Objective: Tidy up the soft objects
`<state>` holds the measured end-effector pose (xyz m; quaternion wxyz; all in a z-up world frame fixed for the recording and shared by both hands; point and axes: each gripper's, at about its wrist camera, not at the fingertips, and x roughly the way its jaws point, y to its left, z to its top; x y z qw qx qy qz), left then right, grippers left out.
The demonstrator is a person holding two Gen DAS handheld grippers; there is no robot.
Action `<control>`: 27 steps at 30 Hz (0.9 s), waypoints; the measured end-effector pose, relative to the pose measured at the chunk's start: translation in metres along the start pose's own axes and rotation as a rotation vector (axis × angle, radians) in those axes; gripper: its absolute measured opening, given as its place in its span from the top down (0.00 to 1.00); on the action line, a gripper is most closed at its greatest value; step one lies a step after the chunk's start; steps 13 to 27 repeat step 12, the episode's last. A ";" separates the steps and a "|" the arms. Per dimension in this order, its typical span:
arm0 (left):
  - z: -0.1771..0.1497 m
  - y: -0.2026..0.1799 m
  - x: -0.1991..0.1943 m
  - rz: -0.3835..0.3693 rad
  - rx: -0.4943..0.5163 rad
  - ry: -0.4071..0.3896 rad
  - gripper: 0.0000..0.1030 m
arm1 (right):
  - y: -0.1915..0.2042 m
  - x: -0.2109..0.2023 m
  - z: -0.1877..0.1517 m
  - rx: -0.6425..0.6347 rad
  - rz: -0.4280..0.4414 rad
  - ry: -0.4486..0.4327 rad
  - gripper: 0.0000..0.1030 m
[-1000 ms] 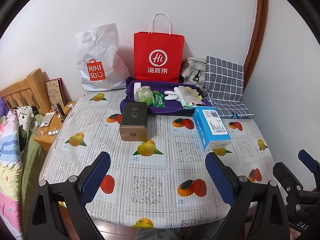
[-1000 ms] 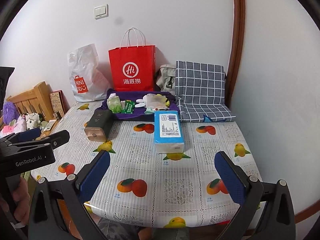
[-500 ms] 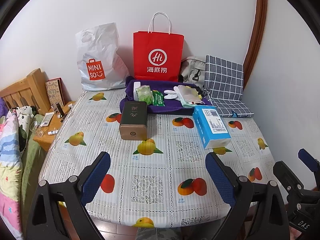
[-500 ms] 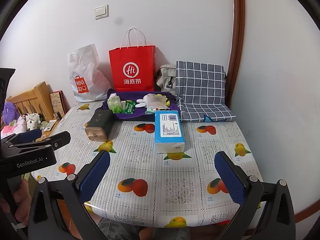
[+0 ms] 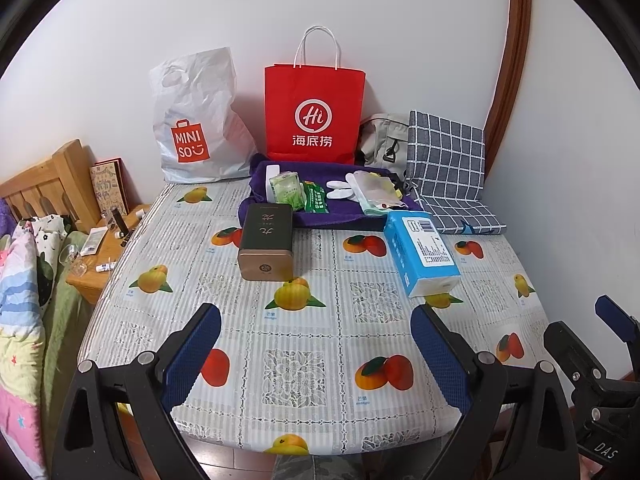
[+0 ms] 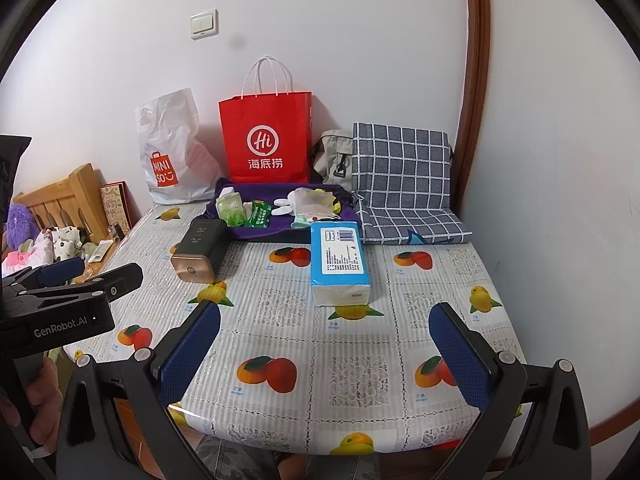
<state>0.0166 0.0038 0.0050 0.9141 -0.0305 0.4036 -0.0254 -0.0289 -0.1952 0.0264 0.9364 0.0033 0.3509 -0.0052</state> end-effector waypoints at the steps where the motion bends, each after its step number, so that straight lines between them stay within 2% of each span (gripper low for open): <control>1: 0.001 0.000 0.000 0.000 0.001 0.000 0.07 | 0.000 0.000 0.000 0.000 0.001 0.000 0.00; 27: 0.001 -0.002 0.004 0.016 0.032 -0.007 0.06 | 0.003 0.001 -0.001 -0.005 0.004 -0.005 0.00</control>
